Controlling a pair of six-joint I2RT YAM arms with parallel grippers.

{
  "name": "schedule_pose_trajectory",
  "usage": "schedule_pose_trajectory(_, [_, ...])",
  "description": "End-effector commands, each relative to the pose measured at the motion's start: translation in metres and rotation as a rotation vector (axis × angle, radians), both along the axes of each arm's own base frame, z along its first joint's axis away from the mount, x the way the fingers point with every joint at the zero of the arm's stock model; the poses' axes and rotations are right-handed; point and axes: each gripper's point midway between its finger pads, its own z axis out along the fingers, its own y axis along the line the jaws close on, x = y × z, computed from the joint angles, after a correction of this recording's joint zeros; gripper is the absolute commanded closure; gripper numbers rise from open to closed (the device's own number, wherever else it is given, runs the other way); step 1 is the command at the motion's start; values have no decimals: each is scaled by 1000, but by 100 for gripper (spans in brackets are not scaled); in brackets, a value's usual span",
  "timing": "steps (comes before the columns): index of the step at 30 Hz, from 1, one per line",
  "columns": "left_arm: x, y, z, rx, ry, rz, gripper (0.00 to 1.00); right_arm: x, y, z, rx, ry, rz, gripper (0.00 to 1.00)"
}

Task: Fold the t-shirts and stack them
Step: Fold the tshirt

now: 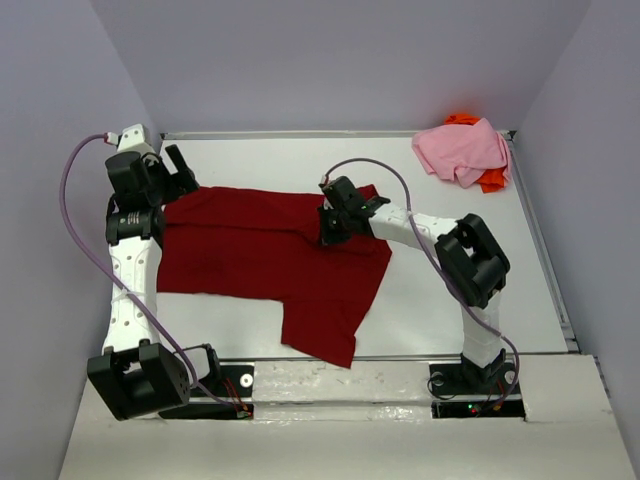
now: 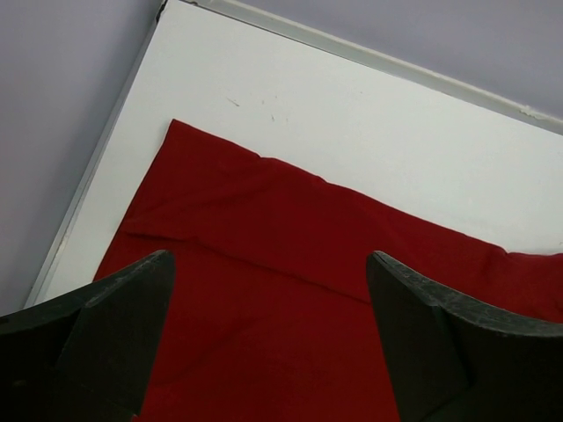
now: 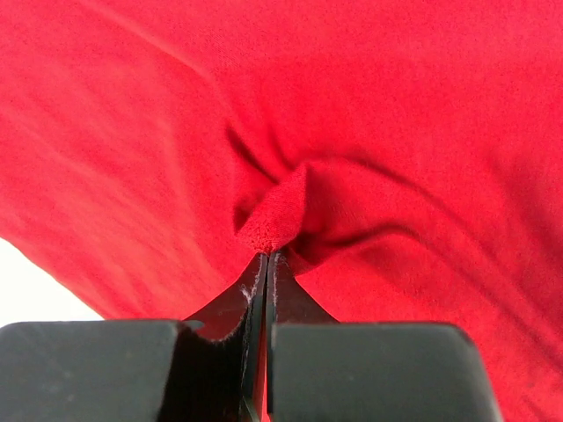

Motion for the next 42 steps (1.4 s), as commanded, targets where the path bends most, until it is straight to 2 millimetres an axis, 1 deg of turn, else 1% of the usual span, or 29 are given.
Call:
schedule_pose_trajectory(1, [-2, -7, 14, -10, -59, -29, 1, -22, 6, 13, 55, 37, 12, 100])
schedule_pose_trajectory(2, [-2, -9, 14, -12, -61, -34, 1, -27, 6, 10, 58, 55, 23, 84])
schedule_pose_trajectory(3, [-2, -9, 12, -15, -58, -35, 1, -30, 7, 11, 68, 64, 38, 74])
schedule_pose_trajectory(4, [-2, -11, 12, -21, -61, -42, 1, -36, 10, 15, 90, 78, 64, 59])
schedule_pose_trajectory(6, [-2, -13, 9, -27, -58, -50, 1, -43, 16, 25, 115, 73, 98, 50])
schedule_pose_trajectory(7, [-2, -13, 9, -28, -58, -53, 1, -43, 16, 36, 125, 54, 103, 42])
schedule_pose_trajectory(9, [-2, -13, 5, -30, -53, -53, 1, -39, 18, 55, 143, 16, 109, 39])
schedule_pose_trajectory(10, [-2, -14, 4, -30, -53, -54, 1, -38, 16, 61, 134, -2, 112, 35])
schedule_pose_trajectory(12, [-2, -15, 3, -36, -53, -60, 1, -31, 12, 76, 116, -43, 101, 34])
schedule_pose_trajectory(13, [-2, -16, 0, -38, -49, -65, 1, -17, 7, 88, 76, -106, 63, 34])
schedule_pose_trajectory(15, [-1, -20, -2, -50, -49, -76, 1, -10, -8, 91, -6, -141, 37, 32])
schedule_pose_trajectory(16, [0, -22, -6, -58, -45, -82, 1, 1, -21, 93, -76, -187, -14, 33])
schedule_pose_trajectory(18, [2, -33, -10, -79, -38, -114, 4, 10, -33, 90, -114, -201, -48, 40])
schedule_pose_trajectory(19, [2, -38, -13, -86, -34, -127, 5, 11, -34, 87, -126, -201, -53, 44])
schedule_pose_trajectory(20, [3, -48, -14, -100, -34, -145, 6, 14, -39, 80, -156, -200, -74, 54])
schedule_pose_trajectory(21, [4, -52, -15, -107, -34, -150, 7, 16, -41, 75, -173, -200, -87, 58])
schedule_pose_trajectory(22, [4, -56, -16, -111, -32, -155, 8, 19, -44, 62, -202, -186, -106, 63])
schedule_pose_trajectory(23, [4, -61, -15, -118, -34, -159, 10, 21, -44, 56, -213, -179, -115, 76])
schedule_pose_trajectory(24, [4, -69, -16, -119, -31, -169, 12, 22, -45, 50, -223, -171, -120, 81])
schedule_pose_trajectory(25, [4, -74, -17, -125, -30, -179, 13, 23, -45, 36, -247, -154, -122, 88])
schedule_pose_trajectory(26, [4, -80, -18, -137, -26, -189, 16, 25, -45, 31, -257, -150, -126, 91])
schedule_pose_trajectory(28, [4, -96, -20, -150, -18, -220, 18, 27, -45, 18, -274, -142, -128, 96])
schedule_pose_trajectory(29, [4, -97, -23, -163, -13, -211, 18, 27, -45, 6, -293, -125, -126, 97])
schedule_pose_trajectory(31, [2, -121, -28, -169, 4, -254, 18, 27, -45, -2, -302, -115, -119, 98])
schedule_pose_trajectory(33, [2, -128, -36, -178, 24, -252, 18, 25, -45, -11, -310, -103, -111, 98])
schedule_pose_trajectory(37, [4, -149, -44, -201, 43, -289, 18, 19, -41, -10, -269, -97, -87, 100])
schedule_pose_trajectory(38, [7, -159, -48, -203, 51, -310, 18, 13, -42, -15, -259, -82, -82, 100])
schedule_pose_trajectory(40, [11, -170, -56, -211, 73, -324, 18, 7, -43, -9, -240, -75, -86, 100])
schedule_pose_trajectory(42, [17, -186, -69, -227, 111, -331, 20, -6, -47, -14, -218, -40, -93, 100])
